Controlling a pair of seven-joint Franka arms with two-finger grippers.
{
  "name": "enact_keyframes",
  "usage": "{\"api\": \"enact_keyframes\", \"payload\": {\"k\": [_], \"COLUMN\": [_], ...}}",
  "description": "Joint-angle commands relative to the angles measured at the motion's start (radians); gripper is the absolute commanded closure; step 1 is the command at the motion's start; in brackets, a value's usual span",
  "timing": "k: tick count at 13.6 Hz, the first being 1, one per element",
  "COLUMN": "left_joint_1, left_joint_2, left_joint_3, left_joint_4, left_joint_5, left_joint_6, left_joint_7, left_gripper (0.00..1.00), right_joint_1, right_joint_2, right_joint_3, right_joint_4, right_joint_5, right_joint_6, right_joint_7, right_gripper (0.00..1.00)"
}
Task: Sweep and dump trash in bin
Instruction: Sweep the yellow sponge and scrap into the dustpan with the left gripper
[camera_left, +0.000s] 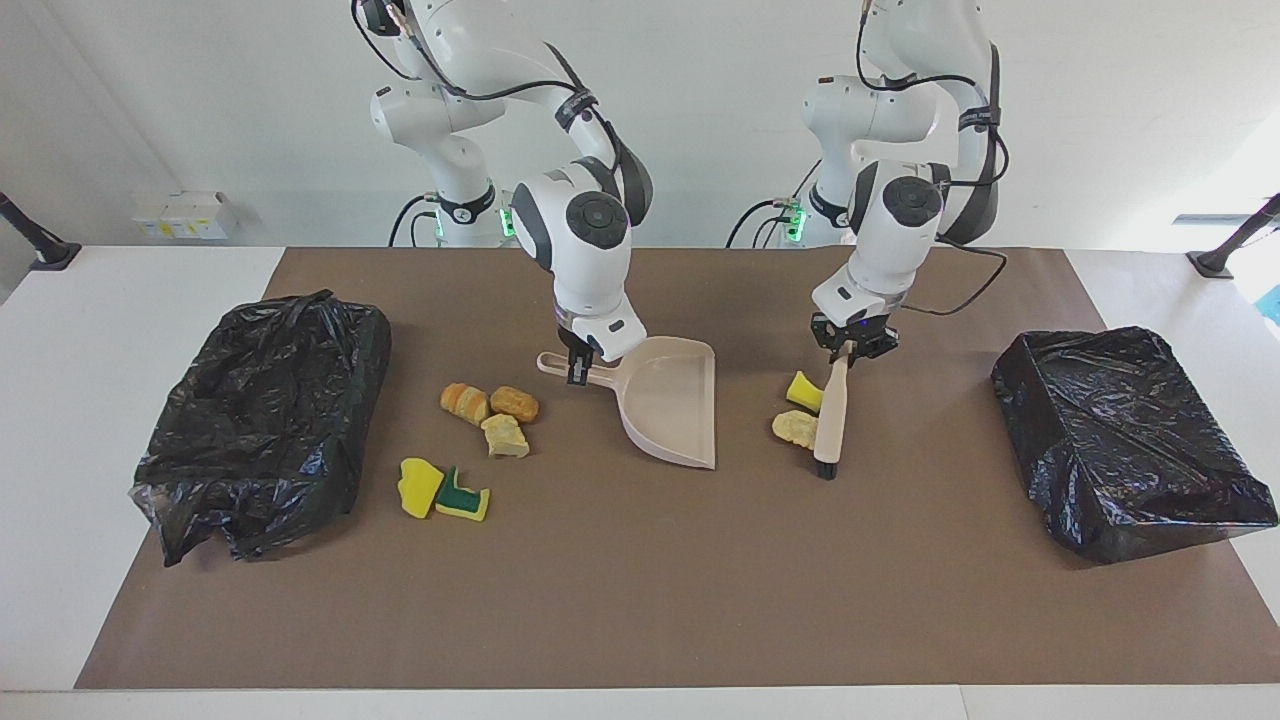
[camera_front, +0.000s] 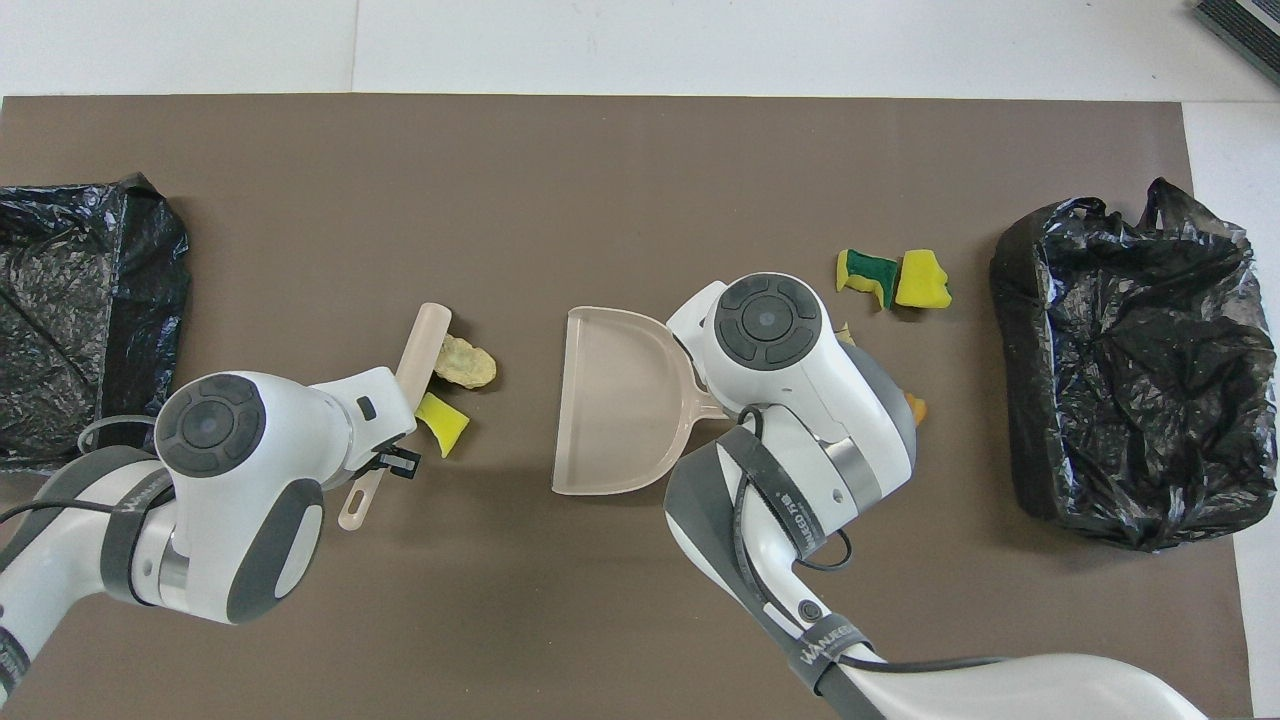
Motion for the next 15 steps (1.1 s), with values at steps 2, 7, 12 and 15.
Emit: {"api": "enact_keyframes", "payload": {"k": [2,7,12,15], "left_joint_1": [-0.132,-0.345,-0.427,-0.347], "left_joint_2": [-0.022,0.008,0.043,0.028], "left_joint_3": [0.014,0.013,0.015,0.032], "left_joint_4": [-0.019,0.025,0.036,0.103], "left_joint_5": [-0.111,-0.249,-0.27,-0.261], "left_joint_6": [0.013,0.054,0.158,0.052], "left_joint_7": [-0.106,-0.319,-0.4,-0.407], "left_gripper": [1.0,1.0,1.0,1.0], "right_joint_1": [-0.008,-0.024,-0.034,-0.034], "right_joint_2": [-0.016,-0.016,-0.013,-0.013], "right_joint_3": [0.006,0.006,0.006,0.006], "right_joint_4": [-0.021,-0.03,-0.044,-0.044], "right_joint_5": [-0.019,-0.014,-0.013,-0.013], "right_joint_6": [0.018,0.023,0.049,0.049], "right_joint_7": [-0.004,-0.048,-0.068,-0.068], "right_gripper": [1.0,1.0,1.0,1.0]}}
